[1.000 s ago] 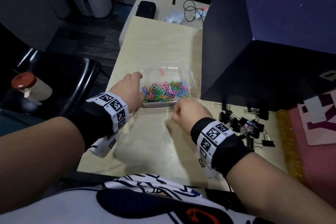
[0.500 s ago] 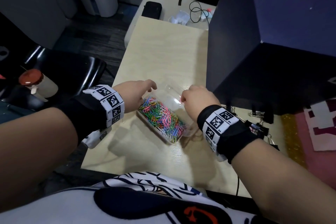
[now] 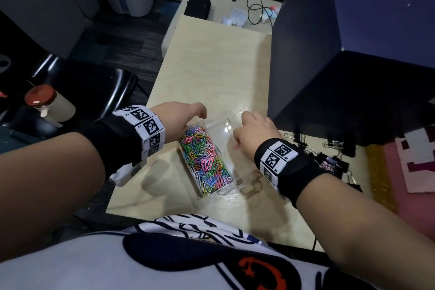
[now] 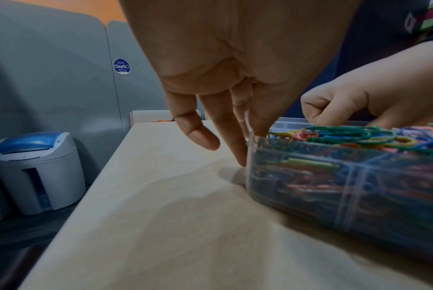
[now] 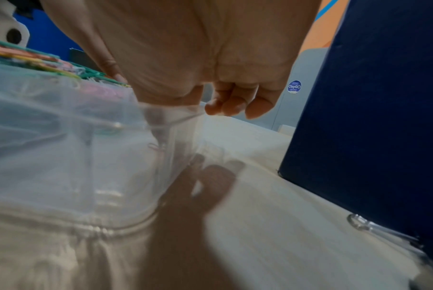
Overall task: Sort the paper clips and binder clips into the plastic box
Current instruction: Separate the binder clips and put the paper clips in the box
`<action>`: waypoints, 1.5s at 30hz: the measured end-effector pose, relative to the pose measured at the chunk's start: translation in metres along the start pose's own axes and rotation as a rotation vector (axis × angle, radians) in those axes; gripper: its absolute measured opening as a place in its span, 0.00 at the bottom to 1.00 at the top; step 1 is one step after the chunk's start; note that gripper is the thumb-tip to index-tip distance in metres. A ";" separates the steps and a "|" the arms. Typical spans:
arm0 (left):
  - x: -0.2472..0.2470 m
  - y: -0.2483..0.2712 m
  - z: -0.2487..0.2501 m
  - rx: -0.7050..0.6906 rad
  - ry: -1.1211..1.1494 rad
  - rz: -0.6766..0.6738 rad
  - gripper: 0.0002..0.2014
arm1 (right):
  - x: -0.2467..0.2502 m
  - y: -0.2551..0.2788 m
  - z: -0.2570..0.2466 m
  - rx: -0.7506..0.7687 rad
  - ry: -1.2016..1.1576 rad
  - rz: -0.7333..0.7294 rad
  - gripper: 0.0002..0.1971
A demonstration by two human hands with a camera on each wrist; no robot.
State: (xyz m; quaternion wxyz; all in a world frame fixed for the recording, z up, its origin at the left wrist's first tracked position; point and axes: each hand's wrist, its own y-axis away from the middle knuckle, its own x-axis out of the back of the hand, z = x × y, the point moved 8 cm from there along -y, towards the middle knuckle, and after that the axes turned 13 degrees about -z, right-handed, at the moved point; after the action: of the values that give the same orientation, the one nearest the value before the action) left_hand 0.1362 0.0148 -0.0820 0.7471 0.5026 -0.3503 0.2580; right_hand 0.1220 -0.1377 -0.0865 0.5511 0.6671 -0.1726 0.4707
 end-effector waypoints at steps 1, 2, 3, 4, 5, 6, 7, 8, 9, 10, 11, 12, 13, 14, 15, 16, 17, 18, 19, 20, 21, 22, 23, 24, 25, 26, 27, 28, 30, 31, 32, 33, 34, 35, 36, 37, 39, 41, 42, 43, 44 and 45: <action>0.000 0.000 0.000 0.001 0.005 0.000 0.21 | -0.001 -0.001 0.000 -0.002 0.000 -0.005 0.12; 0.000 0.000 0.000 0.002 0.011 0.001 0.21 | -0.002 -0.001 0.000 -0.010 -0.002 -0.016 0.12; 0.000 0.000 -0.001 0.003 0.019 0.003 0.21 | -0.003 -0.001 0.001 -0.019 -0.006 -0.029 0.12; 0.000 0.001 -0.001 0.004 0.027 0.007 0.21 | -0.004 -0.001 0.001 -0.028 -0.007 -0.045 0.11; 0.000 0.001 -0.001 0.003 0.036 0.010 0.21 | -0.004 0.000 0.001 -0.036 -0.006 -0.055 0.11; 0.000 0.001 -0.002 -0.002 0.045 0.013 0.21 | -0.003 0.001 0.001 -0.044 -0.009 -0.059 0.10; 0.000 0.001 -0.002 -0.008 0.050 0.015 0.21 | -0.001 0.003 0.001 -0.051 -0.025 -0.054 0.11; 0.000 0.001 -0.002 -0.013 0.056 0.017 0.22 | 0.004 0.005 0.000 -0.057 -0.056 -0.035 0.11; 0.000 0.001 -0.003 -0.018 0.062 0.019 0.22 | 0.010 0.007 -0.002 -0.061 -0.103 -0.007 0.12; 0.000 0.001 -0.003 -0.024 0.066 0.022 0.22 | 0.017 0.009 -0.006 -0.054 -0.161 0.020 0.12; -0.001 0.001 -0.003 -0.030 0.067 0.026 0.22 | 0.022 0.011 -0.012 -0.036 -0.219 0.031 0.12; -0.001 0.001 -0.003 -0.031 0.066 0.028 0.22 | 0.025 0.012 -0.019 -0.007 -0.268 0.020 0.11; -0.002 0.001 -0.002 -0.029 0.063 0.028 0.22 | 0.026 0.012 -0.027 0.025 -0.306 -0.008 0.09; -0.003 0.001 -0.002 -0.030 0.061 0.027 0.22 | 0.024 0.012 -0.035 0.051 -0.328 -0.053 0.07; -0.004 0.001 -0.002 -0.034 0.065 0.027 0.22 | 0.021 0.011 -0.042 0.067 -0.333 -0.098 0.07; -0.004 0.001 -0.002 -0.038 0.078 0.028 0.22 | 0.018 0.010 -0.045 0.069 -0.329 -0.126 0.07; -0.005 0.001 -0.002 -0.039 0.098 0.029 0.22 | 0.015 0.008 -0.044 0.059 -0.332 -0.131 0.06; -0.006 0.001 -0.002 -0.039 0.118 0.027 0.21 | 0.013 0.006 -0.041 0.037 -0.348 -0.124 0.05; -0.007 0.002 -0.002 -0.039 0.134 0.021 0.21 | 0.011 0.006 -0.035 0.010 -0.376 -0.120 0.04; -0.009 0.002 -0.002 -0.038 0.143 0.012 0.22 | 0.008 0.005 -0.030 -0.018 -0.405 -0.131 0.05; -0.010 0.002 -0.002 -0.037 0.143 0.003 0.24 | 0.003 0.006 -0.027 -0.035 -0.419 -0.163 0.08; -0.012 0.002 -0.002 -0.034 0.134 -0.003 0.26 | -0.002 0.006 -0.026 -0.039 -0.420 -0.209 0.10; -0.013 0.002 -0.002 -0.032 0.121 -0.001 0.27 | -0.006 0.007 -0.028 -0.036 -0.417 -0.249 0.11; -0.014 0.001 -0.003 -0.028 0.112 0.005 0.28 | -0.009 0.008 -0.030 -0.031 -0.414 -0.268 0.12; -0.013 0.000 -0.004 -0.022 0.111 0.013 0.29 | -0.010 0.007 -0.032 -0.028 -0.409 -0.269 0.12; -0.013 -0.001 -0.006 -0.014 0.113 0.016 0.30 | -0.010 0.006 -0.033 -0.028 -0.400 -0.262 0.12; -0.013 -0.001 -0.007 -0.007 0.113 0.018 0.30 | -0.009 0.004 -0.033 -0.034 -0.382 -0.258 0.13; -0.013 -0.001 -0.007 -0.005 0.108 0.017 0.31 | -0.009 0.003 -0.033 -0.046 -0.351 -0.259 0.14; -0.013 -0.002 -0.006 -0.013 0.091 0.013 0.31 | -0.008 0.002 -0.028 -0.070 -0.275 -0.274 0.17; -0.013 -0.002 -0.006 -0.018 0.084 0.013 0.31 | -0.008 0.001 -0.026 -0.078 -0.247 -0.290 0.19; -0.012 -0.002 -0.005 -0.021 0.080 0.016 0.32 | -0.008 0.002 -0.024 -0.079 -0.232 -0.308 0.22; -0.012 -0.003 -0.004 -0.020 0.080 0.022 0.32 | -0.008 0.002 -0.022 -0.081 -0.218 -0.328 0.22; -0.012 -0.003 -0.004 -0.018 0.081 0.023 0.32 | -0.007 0.002 -0.021 -0.076 -0.195 -0.329 0.20; -0.012 -0.004 -0.003 -0.019 0.084 0.025 0.32 | -0.007 0.001 -0.021 -0.076 -0.179 -0.326 0.18; -0.012 -0.004 -0.003 -0.021 0.086 0.026 0.31 | -0.007 0.000 -0.020 -0.077 -0.185 -0.321 0.16; -0.012 -0.004 -0.003 -0.023 0.086 0.027 0.31 | -0.009 -0.001 -0.019 -0.081 -0.201 -0.331 0.14; -0.012 -0.005 -0.004 -0.025 0.083 0.029 0.31 | -0.018 -0.003 -0.015 -0.081 -0.282 -0.365 0.11; -0.010 -0.005 -0.005 -0.026 0.075 0.037 0.32 | -0.022 -0.004 -0.011 -0.082 -0.412 -0.352 0.16; -0.010 -0.006 -0.006 -0.024 0.071 0.042 0.32 | -0.022 -0.005 -0.010 -0.080 -0.421 -0.338 0.17; -0.009 -0.006 -0.007 -0.022 0.069 0.047 0.33 | -0.021 -0.007 -0.011 -0.080 -0.360 -0.334 0.20; -0.009 -0.006 -0.007 -0.021 0.068 0.049 0.33 | -0.021 -0.007 -0.012 -0.092 -0.322 -0.335 0.17; -0.009 -0.006 -0.007 -0.020 0.068 0.051 0.33 | -0.019 -0.007 -0.014 -0.094 -0.294 -0.312 0.15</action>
State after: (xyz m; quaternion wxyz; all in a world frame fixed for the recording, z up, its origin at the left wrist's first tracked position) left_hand 0.1374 0.0192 -0.0944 0.7568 0.4769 -0.3399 0.2905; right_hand 0.1119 -0.1282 -0.1072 0.6165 0.7209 -0.1674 0.2687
